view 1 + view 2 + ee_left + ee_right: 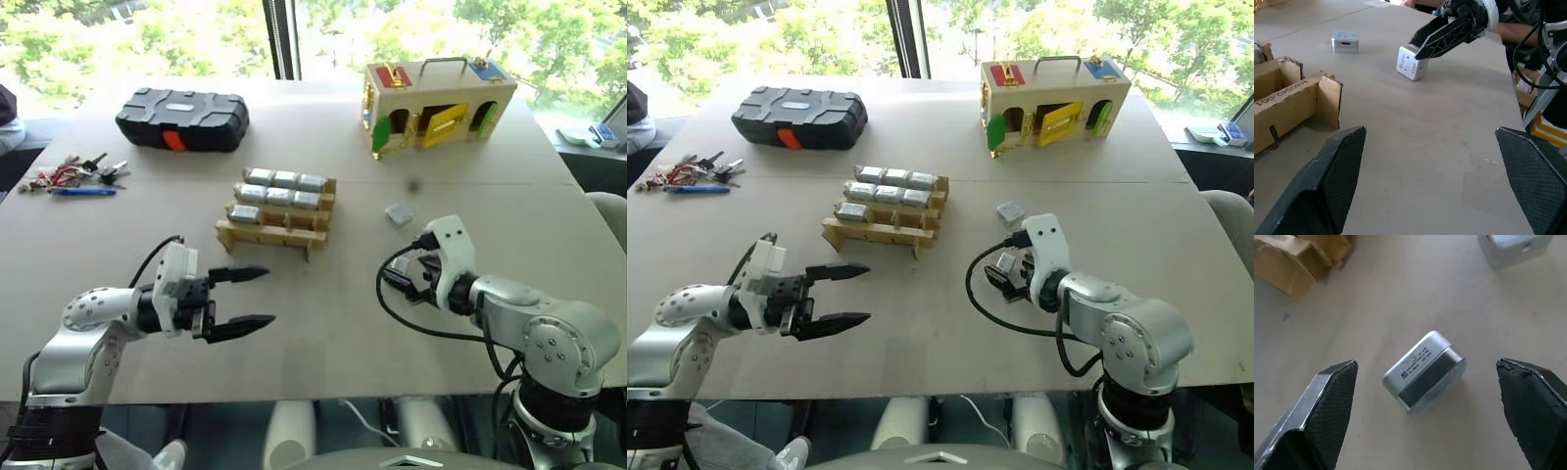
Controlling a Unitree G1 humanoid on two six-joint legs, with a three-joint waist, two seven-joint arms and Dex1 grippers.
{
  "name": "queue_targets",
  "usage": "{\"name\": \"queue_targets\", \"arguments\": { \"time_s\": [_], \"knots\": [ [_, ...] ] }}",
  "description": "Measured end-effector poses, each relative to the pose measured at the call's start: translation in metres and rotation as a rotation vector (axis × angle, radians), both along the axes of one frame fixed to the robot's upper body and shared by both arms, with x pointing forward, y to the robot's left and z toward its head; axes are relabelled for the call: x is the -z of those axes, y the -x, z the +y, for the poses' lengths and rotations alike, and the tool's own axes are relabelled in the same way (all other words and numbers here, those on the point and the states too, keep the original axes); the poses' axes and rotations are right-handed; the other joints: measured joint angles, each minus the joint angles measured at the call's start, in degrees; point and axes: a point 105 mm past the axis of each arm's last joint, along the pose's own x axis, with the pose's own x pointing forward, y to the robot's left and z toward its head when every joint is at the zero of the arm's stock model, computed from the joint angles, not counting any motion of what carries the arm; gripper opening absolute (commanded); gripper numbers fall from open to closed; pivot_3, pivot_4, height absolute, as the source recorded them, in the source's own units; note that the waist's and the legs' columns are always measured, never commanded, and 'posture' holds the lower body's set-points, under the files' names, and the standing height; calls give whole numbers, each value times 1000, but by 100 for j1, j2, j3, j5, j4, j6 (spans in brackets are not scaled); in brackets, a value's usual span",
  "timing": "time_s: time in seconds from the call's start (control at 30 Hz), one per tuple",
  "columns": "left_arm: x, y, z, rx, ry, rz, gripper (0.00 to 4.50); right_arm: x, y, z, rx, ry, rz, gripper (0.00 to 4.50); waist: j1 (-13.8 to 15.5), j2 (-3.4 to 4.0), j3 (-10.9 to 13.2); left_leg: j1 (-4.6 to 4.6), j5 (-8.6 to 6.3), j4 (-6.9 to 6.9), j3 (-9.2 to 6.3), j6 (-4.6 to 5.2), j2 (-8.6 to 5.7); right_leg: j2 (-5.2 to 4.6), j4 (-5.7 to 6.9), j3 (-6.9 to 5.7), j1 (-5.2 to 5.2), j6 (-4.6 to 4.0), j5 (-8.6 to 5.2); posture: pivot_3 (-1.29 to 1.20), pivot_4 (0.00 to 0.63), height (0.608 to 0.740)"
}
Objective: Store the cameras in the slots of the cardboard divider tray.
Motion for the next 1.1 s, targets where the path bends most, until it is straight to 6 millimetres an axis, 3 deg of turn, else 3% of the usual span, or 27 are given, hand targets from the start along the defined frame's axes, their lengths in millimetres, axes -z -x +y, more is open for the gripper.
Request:
{"name": "queue_targets", "arguments": {
  "time_s": [0.17, 0.27, 0.3, 0.33, 0.4, 0.47, 0.87, 0.97, 1.1],
  "knots": [
    [6, 5, 2, -11, -2, 17, 4365, 6, -6, -4, 29, 20, 30, 4500, -15, 0, 0, 1, 0, -17, 0, 0, 0, 1, -2, 0, -8, -1, 0, 0, 150, 740],
    [8, 7, 3, -22, -6, 19, 4500, 6, -9, -5, 35, 25, 36, 3775, -12, 1, 1, 2, 0, -26, 0, 0, 0, 2, -8, -1, -9, -1, -1, 0, 150, 740],
    [8, 8, 3, -27, -6, 20, 4500, 6, -9, -5, 35, 27, 33, 3310, -12, 1, 1, 1, 0, -27, 1, 0, 0, 1, -10, 0, -9, -1, -1, 0, 150, 740],
    [9, 8, 3, -30, -7, 21, 4500, 5, -10, -5, 35, 29, 31, 2565, -12, 1, 1, 1, 0, -27, 1, 1, 0, 1, -11, -1, -9, -1, -1, 0, 150, 740],
    [8, 8, 3, -32, -7, 19, 4500, 5, -10, -5, 36, 30, 30, 2383, -5, 1, 1, 0, 0, -28, 1, 0, 0, 0, -15, -1, -8, -1, -1, 0, 150, 740],
    [8, 9, 5, -46, -10, 14, 4500, 4, -11, -7, 14, 62, 26, 1580, -19, 2, 1, 0, 0, -31, 5, 0, -1, -4, -21, 0, -8, 0, -1, 0, 150, 740],
    [12, 11, 8, -88, -4, 16, 4500, -5, -13, -10, -232, 290, -137, 1580, -18, 10, 7, -5, 0, -50, 6, 0, -2, -4, -45, -1, -16, 0, -2, 0, 150, 740],
    [14, 12, 10, -102, -4, 17, 4500, -5, -15, -8, -265, 294, -166, 844, -18, 10, 7, -6, 0, -52, 8, 0, -1, -3, -48, 0, -16, 0, -2, 0, 150, 740],
    [13, 11, 11, -129, 12, -10, 4500, -5, -18, -8, -290, 297, -184, 815, -9, 8, 6, -5, 0, -52, 7, 0, -1, -3, -48, -1, -16, 0, -2, 0, 150, 740]
  ]
}}
